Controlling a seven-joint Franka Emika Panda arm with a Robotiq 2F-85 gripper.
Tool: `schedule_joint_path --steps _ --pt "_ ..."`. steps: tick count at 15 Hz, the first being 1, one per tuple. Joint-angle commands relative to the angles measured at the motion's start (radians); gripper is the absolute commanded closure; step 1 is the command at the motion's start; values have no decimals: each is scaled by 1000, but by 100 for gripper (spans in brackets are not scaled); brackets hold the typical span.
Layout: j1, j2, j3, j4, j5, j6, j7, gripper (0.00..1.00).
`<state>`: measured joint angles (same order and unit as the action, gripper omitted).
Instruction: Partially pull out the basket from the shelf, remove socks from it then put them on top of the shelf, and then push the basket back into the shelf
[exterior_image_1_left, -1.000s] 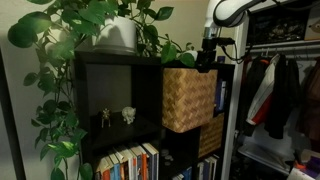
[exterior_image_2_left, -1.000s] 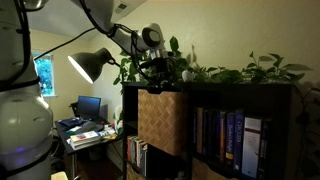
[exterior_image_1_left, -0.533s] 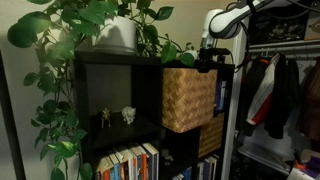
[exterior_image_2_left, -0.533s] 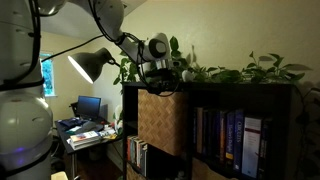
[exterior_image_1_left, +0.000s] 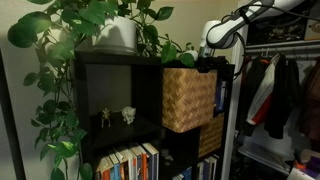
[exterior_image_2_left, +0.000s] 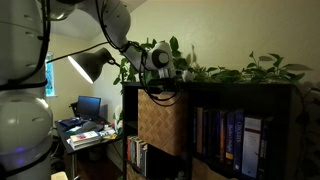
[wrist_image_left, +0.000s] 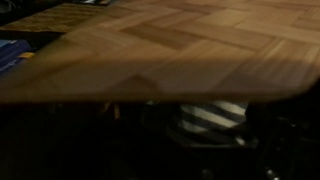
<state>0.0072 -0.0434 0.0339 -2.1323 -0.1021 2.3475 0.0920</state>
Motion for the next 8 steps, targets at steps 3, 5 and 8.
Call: schedule_joint_path --steps 3,5,8 --pt "1 -12 -12 -39 70 32 -47 41" --pt "2 -20 -11 -40 87 21 -54 55" --pt "4 -36 -9 -41 101 8 -66 72"
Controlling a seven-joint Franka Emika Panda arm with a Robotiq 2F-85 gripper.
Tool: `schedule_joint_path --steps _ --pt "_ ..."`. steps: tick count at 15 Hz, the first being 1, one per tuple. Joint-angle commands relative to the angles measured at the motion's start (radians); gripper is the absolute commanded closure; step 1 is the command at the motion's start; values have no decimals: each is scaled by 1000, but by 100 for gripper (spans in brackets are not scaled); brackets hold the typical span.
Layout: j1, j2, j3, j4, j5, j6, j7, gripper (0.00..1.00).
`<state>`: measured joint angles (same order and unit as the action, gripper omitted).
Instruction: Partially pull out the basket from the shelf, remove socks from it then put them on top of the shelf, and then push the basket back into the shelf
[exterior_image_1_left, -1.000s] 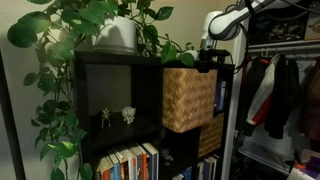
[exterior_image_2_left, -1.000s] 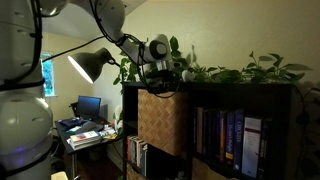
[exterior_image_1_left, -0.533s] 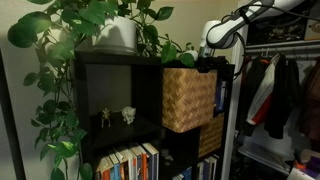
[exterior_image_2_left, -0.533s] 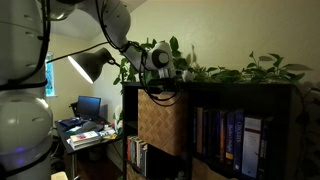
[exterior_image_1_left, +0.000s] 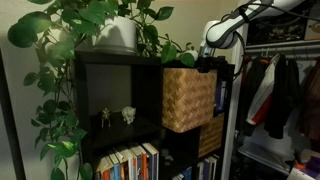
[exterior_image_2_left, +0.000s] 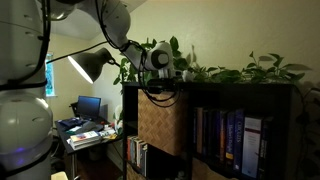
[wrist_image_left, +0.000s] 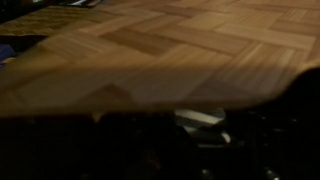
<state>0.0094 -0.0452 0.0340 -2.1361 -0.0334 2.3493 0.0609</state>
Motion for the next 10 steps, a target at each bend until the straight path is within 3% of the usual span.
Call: schedule_joint_path --steps 1,3,10 --pt "2 -40 -9 -39 30 5 -34 77" --pt "3 -59 -7 -39 20 -7 -32 89" --pt "6 -158 0 -23 -12 -82 -31 89"
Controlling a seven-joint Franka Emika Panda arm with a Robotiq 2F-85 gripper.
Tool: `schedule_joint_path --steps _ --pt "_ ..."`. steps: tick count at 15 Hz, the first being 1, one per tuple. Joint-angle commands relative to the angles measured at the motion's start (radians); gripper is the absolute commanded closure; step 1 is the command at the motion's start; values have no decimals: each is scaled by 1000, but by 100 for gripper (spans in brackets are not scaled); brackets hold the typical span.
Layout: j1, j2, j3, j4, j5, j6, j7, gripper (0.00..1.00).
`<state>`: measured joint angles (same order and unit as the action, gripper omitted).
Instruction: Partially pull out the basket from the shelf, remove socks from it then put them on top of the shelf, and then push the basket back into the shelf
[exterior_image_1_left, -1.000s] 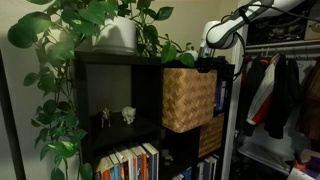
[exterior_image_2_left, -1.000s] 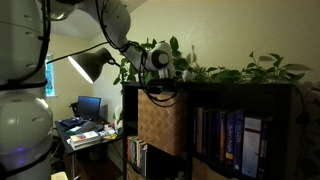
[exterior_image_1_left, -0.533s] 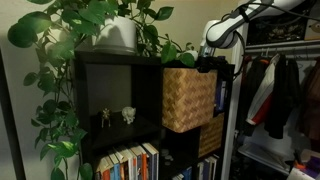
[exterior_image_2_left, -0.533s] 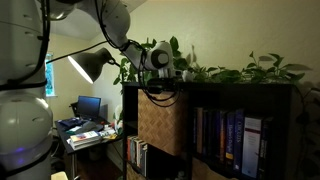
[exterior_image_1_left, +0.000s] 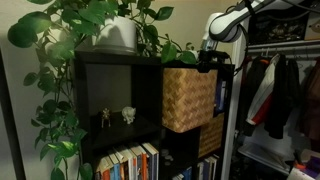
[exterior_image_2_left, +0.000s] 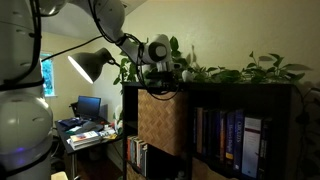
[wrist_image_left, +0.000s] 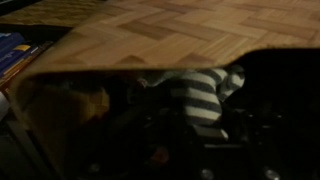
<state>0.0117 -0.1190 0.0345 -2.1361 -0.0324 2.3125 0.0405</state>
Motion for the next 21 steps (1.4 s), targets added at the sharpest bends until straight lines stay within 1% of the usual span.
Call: schedule_joint_path --steps 1,6,11,15,17,21 --pt "4 -100 0 -21 -18 -52 -7 89" --pt "-2 -182 10 -3 -64 -76 4 89" --pt "-33 -234 26 17 -195 -44 62 89" --pt "-66 -226 34 60 -301 -27 125 89" --pt "-94 -209 44 77 -381 8 185 89" --pt "-124 -157 49 103 -491 74 269 89"
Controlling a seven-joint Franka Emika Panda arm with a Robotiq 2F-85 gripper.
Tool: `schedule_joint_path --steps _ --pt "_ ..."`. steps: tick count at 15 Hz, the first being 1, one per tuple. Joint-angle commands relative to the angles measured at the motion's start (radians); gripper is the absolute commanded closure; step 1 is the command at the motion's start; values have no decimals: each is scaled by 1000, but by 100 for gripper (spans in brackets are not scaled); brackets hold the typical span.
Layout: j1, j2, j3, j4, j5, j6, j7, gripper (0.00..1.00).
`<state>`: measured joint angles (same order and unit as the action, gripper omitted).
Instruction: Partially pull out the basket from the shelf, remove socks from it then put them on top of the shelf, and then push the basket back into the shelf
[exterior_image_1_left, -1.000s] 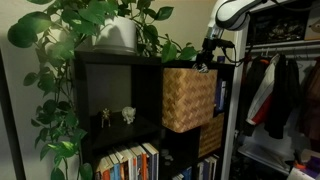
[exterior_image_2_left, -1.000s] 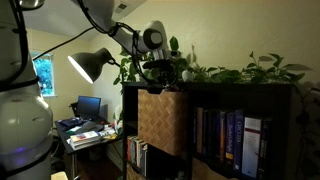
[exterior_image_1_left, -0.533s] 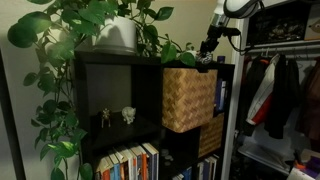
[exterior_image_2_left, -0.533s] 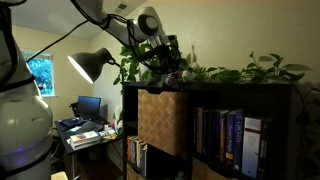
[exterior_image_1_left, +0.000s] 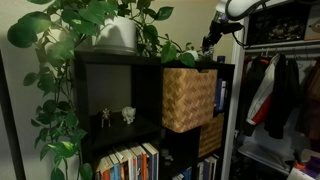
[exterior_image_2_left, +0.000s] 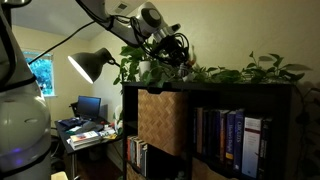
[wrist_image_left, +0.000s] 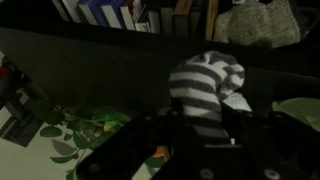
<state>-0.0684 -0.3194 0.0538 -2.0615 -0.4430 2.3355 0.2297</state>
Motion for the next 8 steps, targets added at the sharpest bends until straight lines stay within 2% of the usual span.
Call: schedule_joint_path --steps 1,8 --pt "-49 57 31 34 -102 63 104 89" --pt "-41 182 15 86 -215 168 196 89"
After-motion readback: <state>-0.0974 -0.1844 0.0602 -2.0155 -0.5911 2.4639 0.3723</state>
